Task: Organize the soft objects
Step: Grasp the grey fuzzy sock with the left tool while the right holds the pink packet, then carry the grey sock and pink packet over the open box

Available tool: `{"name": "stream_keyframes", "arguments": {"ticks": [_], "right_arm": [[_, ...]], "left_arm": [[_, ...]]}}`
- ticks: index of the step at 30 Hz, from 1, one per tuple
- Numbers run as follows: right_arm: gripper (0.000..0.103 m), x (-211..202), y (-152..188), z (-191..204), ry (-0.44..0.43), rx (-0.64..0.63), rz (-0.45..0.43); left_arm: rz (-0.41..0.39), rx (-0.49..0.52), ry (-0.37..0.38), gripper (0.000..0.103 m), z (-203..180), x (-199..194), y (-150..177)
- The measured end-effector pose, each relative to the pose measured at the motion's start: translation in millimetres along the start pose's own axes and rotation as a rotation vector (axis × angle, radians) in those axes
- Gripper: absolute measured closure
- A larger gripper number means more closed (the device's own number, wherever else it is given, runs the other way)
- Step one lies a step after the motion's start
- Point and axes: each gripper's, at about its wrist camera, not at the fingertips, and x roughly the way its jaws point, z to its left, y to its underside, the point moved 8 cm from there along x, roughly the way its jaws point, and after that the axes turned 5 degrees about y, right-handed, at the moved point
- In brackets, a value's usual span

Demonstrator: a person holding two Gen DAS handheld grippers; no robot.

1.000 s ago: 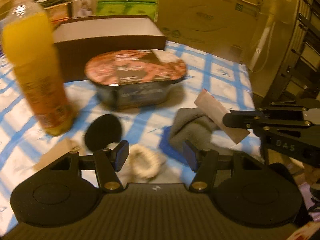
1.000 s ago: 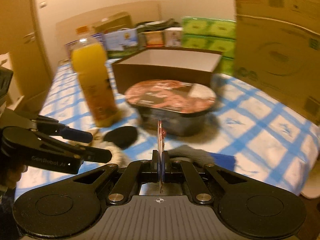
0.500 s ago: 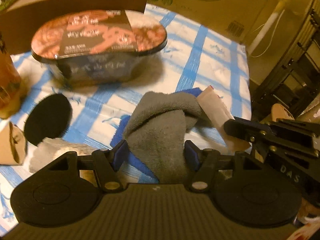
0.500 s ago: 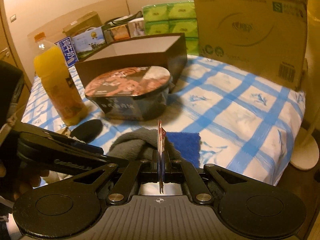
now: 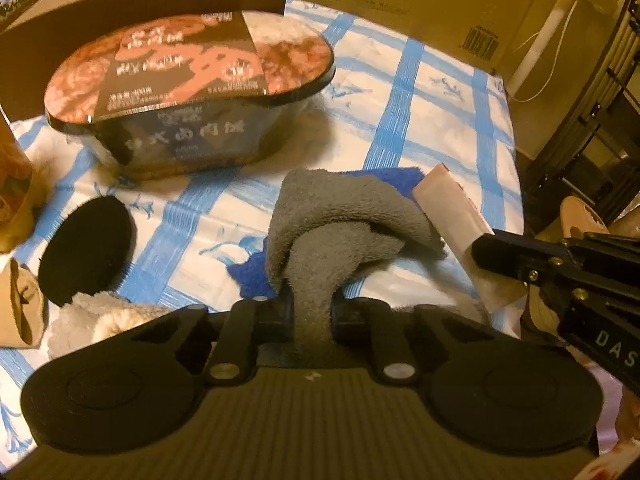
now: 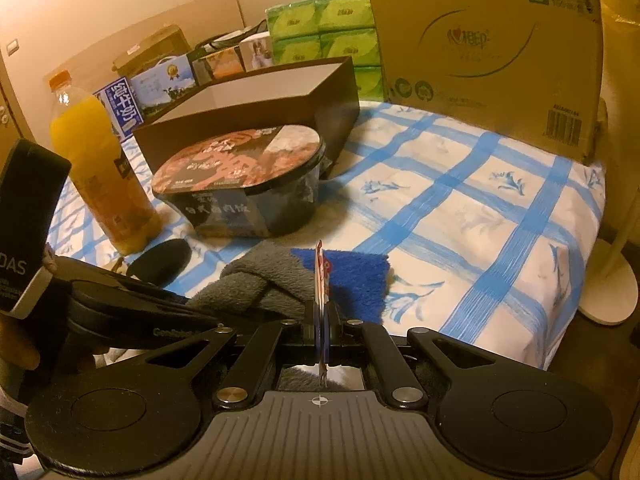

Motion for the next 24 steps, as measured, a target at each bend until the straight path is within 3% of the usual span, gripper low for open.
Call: {"name": "stream_keyframes", "arguments": {"ticks": [5, 11, 24], "right_arm": [[0.101, -8, -7, 2, 0.001, 0.000, -0.021], [0.101, -19, -26, 8, -0.014, -0.005, -0.053], [0.101, -15, -115, 19, -0.083, -0.054, -0.178]], "left_arm": [[-0.047, 0.006, 0.008, 0.091, -5, -20, -8], [-0.160, 0.040, 0.016, 0.091, -10, -66, -29], [-0.341, 0.018, -0.084, 0.091, 29, -137, -120]]}}
